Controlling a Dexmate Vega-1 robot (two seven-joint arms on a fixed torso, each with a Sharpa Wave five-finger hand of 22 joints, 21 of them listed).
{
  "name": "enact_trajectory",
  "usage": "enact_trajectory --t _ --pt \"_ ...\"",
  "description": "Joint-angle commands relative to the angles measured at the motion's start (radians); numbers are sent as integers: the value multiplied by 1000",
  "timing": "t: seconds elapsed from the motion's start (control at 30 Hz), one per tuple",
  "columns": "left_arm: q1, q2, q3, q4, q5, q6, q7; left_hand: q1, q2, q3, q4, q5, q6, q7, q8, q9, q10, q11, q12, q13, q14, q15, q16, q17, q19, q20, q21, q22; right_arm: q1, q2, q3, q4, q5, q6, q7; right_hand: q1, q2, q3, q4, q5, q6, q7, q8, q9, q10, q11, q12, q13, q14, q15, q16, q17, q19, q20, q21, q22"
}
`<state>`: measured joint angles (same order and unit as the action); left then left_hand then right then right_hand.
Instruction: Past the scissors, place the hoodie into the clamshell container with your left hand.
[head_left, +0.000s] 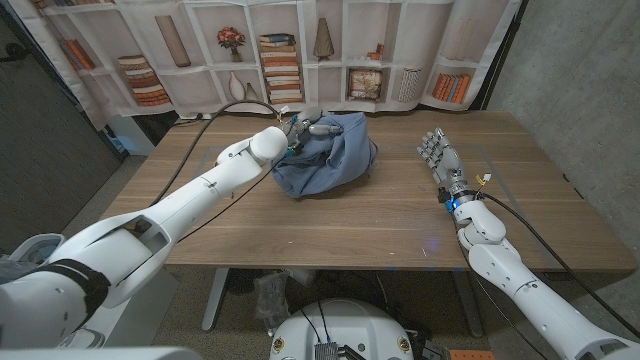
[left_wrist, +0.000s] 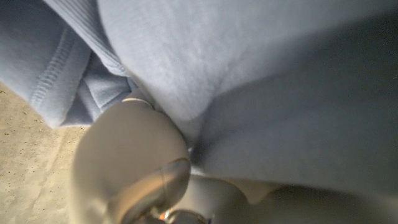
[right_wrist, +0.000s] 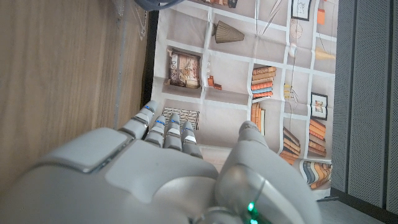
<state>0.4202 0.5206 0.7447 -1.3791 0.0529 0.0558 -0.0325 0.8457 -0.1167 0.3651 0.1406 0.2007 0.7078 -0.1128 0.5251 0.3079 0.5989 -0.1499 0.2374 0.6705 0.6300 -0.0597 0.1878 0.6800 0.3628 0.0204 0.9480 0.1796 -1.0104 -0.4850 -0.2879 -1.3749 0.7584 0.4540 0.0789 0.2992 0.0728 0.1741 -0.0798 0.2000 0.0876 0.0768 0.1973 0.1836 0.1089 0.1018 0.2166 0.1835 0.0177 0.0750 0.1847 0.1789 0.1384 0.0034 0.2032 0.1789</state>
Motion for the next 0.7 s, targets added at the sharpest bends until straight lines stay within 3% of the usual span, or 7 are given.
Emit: enact_trajectory --t 0.03,0.1,0.23,0.7 --pt "9 21 -9 -42 0 22 -6 -13 -11 -11 1 17 -63 -35 -35 -13 -23 2 -17 -9 -26 -23 1 -17 -22 12 -16 4 5 3 -3 13 4 3 13 4 3 2 -4 -3 12 -2 -3 4 7 1 -2 5 5 3 -1 3 3 0 -2 5" --pt "10 26 -10 -49 0 27 -11 -31 -17 -23 1 25 -114 -53 -64 -24 -59 6 -36 -19 -68 -16 -3 -34 -45 26 -32 4 5 3 -2 11 7 0 13 3 3 2 -4 -3 12 -3 -3 4 6 1 -2 5 7 4 0 3 2 1 -3 5" --pt "10 34 -9 -58 -1 35 -25 -51 -21 -38 -2 40 -185 -62 -108 -38 -134 20 -56 -39 -160 -4 -12 -69 -111 52 -73 3 5 2 -2 7 8 -4 10 4 3 2 -4 -3 12 -2 -3 4 7 0 -2 5 7 4 0 3 2 1 -3 5" --pt "-14 60 3 -95 9 98 -87 -139 -46 -113 3 76 -229 -48 -163 -65 -277 49 -58 -94 -351 29 -13 -149 -255 106 -173 1 4 1 -4 0 5 -10 4 3 4 2 -6 -4 12 -5 -3 4 7 1 -2 5 7 3 0 3 2 3 -3 5"
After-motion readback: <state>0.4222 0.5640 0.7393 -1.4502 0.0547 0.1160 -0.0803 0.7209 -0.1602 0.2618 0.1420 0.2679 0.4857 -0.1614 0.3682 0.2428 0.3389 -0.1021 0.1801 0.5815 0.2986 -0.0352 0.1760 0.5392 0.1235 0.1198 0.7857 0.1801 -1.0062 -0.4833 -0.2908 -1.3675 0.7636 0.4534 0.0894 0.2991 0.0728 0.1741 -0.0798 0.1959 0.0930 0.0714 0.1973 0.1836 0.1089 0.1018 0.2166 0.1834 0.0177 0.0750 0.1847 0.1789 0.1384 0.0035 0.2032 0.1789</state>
